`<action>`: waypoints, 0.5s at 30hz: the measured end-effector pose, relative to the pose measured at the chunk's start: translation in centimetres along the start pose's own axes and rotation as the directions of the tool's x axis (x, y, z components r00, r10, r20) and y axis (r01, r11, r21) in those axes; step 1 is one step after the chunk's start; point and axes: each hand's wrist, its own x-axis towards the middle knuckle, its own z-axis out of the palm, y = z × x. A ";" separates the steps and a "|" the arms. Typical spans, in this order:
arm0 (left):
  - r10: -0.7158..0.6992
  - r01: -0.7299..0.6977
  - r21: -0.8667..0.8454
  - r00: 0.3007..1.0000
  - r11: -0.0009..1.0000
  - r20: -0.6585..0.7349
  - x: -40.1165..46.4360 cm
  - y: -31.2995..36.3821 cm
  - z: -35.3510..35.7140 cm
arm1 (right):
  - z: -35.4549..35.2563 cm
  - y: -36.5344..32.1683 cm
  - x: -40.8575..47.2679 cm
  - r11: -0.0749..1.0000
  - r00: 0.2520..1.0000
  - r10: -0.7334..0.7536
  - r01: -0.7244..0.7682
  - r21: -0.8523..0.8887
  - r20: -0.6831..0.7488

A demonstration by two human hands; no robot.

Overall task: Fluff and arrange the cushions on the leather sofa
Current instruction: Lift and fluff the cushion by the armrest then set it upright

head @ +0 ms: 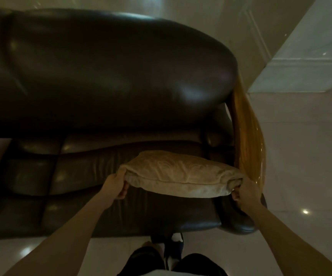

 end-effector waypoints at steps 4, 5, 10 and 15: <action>0.054 -0.054 -0.009 0.998 0.998 0.027 1.6 1.4 0.0 | 0.6 -2.0 0.6 0.985 0.992 0.120 -0.116 0.127 -0.024; 0.059 -0.059 -0.028 0.998 0.998 0.016 1.9 1.9 0.2 | 0.8 -2.5 1.0 0.983 0.990 0.140 -0.139 0.116 -0.003; 0.117 -0.117 -0.105 0.993 0.987 -0.004 3.8 4.7 1.3 | 1.0 -6.2 1.1 0.979 0.991 0.134 -0.136 0.150 0.019; 0.139 -0.146 -0.185 0.989 0.972 -0.049 4.8 8.0 2.2 | 0.7 -9.8 3.3 0.950 0.970 0.243 -0.241 0.200 0.016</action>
